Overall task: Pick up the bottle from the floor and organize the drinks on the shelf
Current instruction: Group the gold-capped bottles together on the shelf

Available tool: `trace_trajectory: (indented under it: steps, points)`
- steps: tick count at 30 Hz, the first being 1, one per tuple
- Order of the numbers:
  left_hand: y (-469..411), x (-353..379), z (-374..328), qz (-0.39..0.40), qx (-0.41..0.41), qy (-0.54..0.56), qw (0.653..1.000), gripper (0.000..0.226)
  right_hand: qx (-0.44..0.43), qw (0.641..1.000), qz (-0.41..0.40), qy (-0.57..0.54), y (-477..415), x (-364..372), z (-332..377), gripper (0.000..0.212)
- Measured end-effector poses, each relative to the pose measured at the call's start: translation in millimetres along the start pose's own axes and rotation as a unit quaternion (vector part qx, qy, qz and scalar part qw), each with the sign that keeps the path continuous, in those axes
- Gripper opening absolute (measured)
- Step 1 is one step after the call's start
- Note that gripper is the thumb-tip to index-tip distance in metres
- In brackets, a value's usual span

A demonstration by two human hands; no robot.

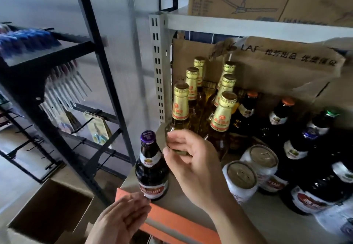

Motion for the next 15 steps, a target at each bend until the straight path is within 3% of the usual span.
trace_trajectory:
  steps: [5,15]
  points:
    - [-2,44,36,0.096,-0.086,-0.058,0.99,0.028,0.007,0.997,-0.061,-0.035,12,-45,3,0.03]
    - [1,99,76,0.213,-0.1,-0.126,0.964,0.016,-0.007,0.967,-0.254,-0.005,49,-159,-11,0.013]
Point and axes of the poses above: each hand's wrist, its own y-axis away from the middle knuckle, its own x-axis out of the palm, z = x × y, the point moved 6 cm from there along -y, towards the middle knuckle
